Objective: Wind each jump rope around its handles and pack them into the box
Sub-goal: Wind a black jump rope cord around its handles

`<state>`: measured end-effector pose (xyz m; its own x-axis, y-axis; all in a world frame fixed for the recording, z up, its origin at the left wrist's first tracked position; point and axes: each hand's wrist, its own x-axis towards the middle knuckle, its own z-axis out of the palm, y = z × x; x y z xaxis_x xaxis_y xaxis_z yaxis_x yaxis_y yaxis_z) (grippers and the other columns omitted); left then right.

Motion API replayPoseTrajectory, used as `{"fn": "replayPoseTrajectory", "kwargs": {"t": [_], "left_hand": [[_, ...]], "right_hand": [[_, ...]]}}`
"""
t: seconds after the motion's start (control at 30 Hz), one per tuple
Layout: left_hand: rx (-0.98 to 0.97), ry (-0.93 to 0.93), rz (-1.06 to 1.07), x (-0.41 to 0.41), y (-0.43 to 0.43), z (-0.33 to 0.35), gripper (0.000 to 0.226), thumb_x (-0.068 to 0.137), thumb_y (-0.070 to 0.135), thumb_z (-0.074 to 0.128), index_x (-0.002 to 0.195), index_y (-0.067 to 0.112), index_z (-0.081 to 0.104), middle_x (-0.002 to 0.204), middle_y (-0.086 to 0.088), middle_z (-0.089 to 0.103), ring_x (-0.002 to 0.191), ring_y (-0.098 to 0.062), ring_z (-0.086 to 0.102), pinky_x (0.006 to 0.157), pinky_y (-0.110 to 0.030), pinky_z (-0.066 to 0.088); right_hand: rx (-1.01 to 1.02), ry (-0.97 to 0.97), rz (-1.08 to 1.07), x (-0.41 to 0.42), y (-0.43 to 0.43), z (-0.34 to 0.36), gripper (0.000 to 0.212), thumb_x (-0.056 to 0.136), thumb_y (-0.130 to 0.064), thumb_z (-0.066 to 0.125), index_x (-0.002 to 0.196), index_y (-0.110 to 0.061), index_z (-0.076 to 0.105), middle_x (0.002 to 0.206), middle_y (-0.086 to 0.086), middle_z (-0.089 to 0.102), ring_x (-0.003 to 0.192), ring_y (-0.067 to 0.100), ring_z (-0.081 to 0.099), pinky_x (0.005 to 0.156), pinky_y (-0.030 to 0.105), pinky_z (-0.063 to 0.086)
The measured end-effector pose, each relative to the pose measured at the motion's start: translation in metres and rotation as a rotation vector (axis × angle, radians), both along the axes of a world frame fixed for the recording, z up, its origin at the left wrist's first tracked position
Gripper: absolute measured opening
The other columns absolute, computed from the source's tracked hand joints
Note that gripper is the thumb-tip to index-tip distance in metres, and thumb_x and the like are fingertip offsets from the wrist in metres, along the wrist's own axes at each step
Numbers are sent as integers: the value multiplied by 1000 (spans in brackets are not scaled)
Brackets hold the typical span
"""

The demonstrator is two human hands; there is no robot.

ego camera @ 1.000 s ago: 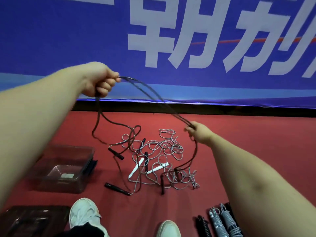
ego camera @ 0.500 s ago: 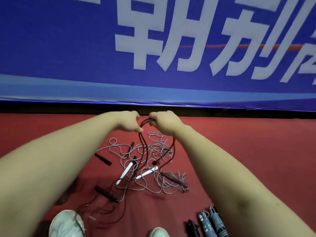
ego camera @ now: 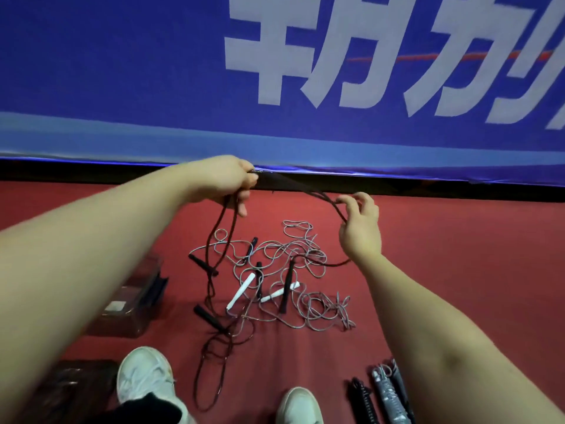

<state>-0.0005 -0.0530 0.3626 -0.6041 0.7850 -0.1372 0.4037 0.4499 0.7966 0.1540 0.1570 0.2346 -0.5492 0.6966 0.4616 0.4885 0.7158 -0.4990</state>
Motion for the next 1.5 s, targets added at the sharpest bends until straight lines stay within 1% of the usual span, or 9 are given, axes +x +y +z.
{"fn": "replayPoseTrajectory", "kwargs": {"t": [0.13,0.3,0.4,0.53,0.7,0.87,0.97,1.27,1.5], "left_hand": [[75,-141,112,-18,-17,6,30,102,17,35,72,18,39,59,2,30,38,-10,30,64,-31,51],[36,-150,108,-28,-22,-5,31,103,21,33,73,19,39,62,1,29,40,-10,30,61,-29,46],[-28,-122,32,-22,-14,-11,30,103,19,35,73,17,39,60,1,29,42,-11,29,60,-29,45],[-93,-30,-112,-4,4,-11,30,103,18,35,75,15,43,58,2,32,44,-11,31,58,-28,45],[-200,146,-226,6,11,-10,25,102,20,38,84,14,54,61,-1,38,51,-15,35,53,-26,37],[-285,325,-164,-2,3,-14,21,99,17,40,91,14,59,70,-5,48,57,-20,49,55,-26,43],[-316,340,-91,-17,-11,-15,23,99,16,39,88,14,59,69,-6,47,54,-20,49,53,-26,42],[-312,304,-196,-14,-11,-15,27,99,24,40,84,15,60,69,-7,47,56,-20,45,55,-27,42],[-222,327,-93,-30,-24,-17,27,100,18,38,83,15,58,67,-6,45,53,-19,45,53,-27,41]], "right_hand": [[-405,282,-247,14,15,-14,53,83,4,46,130,-21,48,136,7,40,125,27,34,93,31,35],[-362,-220,-7,20,25,-32,32,87,-9,40,75,-26,65,103,4,57,99,27,53,82,34,43],[-318,-418,143,8,18,-44,29,90,-12,46,112,-18,64,121,7,50,119,27,44,102,36,37],[-770,-407,423,-8,-14,-64,59,85,3,55,139,-15,39,140,10,45,129,22,43,102,26,37],[-1093,-315,824,-39,-57,-56,94,72,-23,73,148,-34,18,151,-8,27,135,12,32,111,31,25],[-1014,-130,966,-62,-83,-31,8,90,-19,57,96,-15,60,90,-4,63,85,9,58,88,22,41],[-1013,-7,746,-56,-67,-53,19,97,-17,49,78,-20,53,70,-6,51,66,10,48,75,29,40],[-930,-129,950,-74,-105,-42,53,92,-7,55,139,-22,36,135,-6,46,126,6,42,104,21,35],[-1204,-93,988,-67,-120,-64,19,66,-7,42,76,-8,57,67,-3,60,68,6,57,73,16,44]]}}
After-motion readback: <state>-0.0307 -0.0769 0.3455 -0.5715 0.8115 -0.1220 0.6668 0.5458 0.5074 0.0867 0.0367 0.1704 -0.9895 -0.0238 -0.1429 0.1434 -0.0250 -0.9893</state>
